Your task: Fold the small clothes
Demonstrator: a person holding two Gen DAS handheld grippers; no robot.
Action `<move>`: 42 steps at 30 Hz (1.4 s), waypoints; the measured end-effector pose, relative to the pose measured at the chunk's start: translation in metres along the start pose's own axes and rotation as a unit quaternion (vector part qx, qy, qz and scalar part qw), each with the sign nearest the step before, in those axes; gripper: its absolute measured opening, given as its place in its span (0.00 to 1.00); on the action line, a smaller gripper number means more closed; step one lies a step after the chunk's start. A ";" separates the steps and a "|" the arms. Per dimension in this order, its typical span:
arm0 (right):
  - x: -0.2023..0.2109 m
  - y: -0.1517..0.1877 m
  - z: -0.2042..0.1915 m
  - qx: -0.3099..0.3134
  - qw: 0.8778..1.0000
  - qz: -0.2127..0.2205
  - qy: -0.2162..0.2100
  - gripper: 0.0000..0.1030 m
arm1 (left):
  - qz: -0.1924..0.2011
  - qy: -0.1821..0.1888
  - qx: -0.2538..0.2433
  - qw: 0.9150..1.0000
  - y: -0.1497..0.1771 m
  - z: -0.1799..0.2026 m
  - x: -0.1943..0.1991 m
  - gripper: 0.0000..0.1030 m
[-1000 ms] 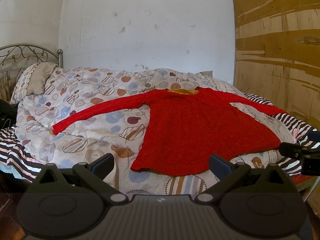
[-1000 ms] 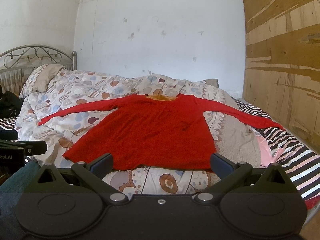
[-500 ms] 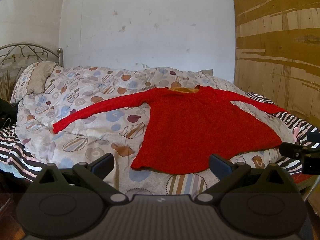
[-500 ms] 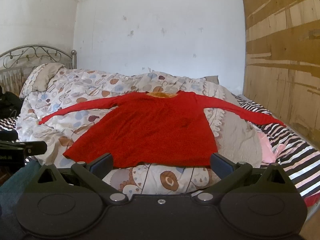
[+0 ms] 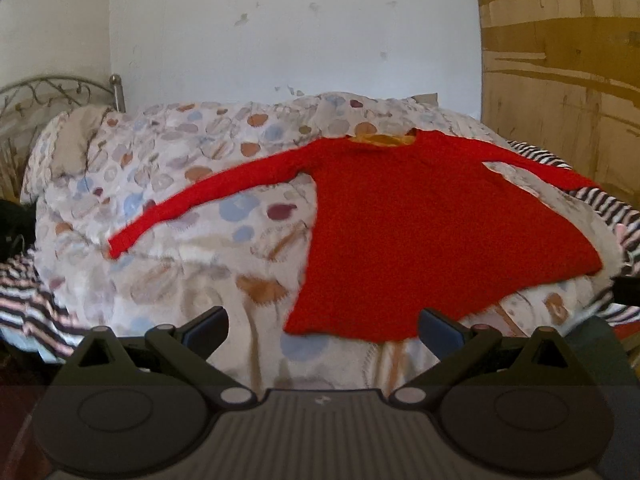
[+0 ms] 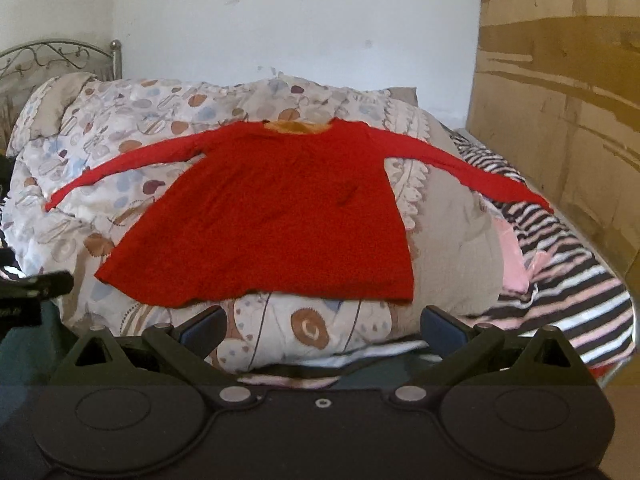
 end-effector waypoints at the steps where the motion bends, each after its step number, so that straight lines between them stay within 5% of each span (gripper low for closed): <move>1: -0.001 -0.003 0.001 -0.001 1.000 0.002 -0.002 1.00 | 0.000 -0.005 -0.004 1.000 -0.007 -0.003 -0.005 1.00; 14: -0.065 -0.045 0.014 0.021 1.000 -0.006 0.020 1.00 | -0.005 -0.014 -0.003 1.000 -0.085 -0.025 -0.075 1.00; 25: -0.158 -0.075 0.037 0.008 0.998 -0.015 0.060 1.00 | -0.024 0.004 0.010 1.000 -0.127 -0.007 -0.175 1.00; 35: -0.232 -0.096 0.091 -0.066 0.993 -0.017 0.096 1.00 | -0.062 0.033 -0.007 0.998 -0.130 0.031 -0.265 1.00; 42: -0.258 -0.121 0.154 -0.121 0.983 0.028 0.132 1.00 | -0.074 0.038 -0.010 0.996 -0.121 0.041 -0.294 1.00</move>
Point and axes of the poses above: each gripper's, at about its wrist camera, not at the fingertips, and x roughly against the way its jaws point, z to its right, y to its underside, the point moved 8 cm from there along -x, roughly the way its jaws point, and after that the axes turned 9 degrees about y, right-handed, at the moved point
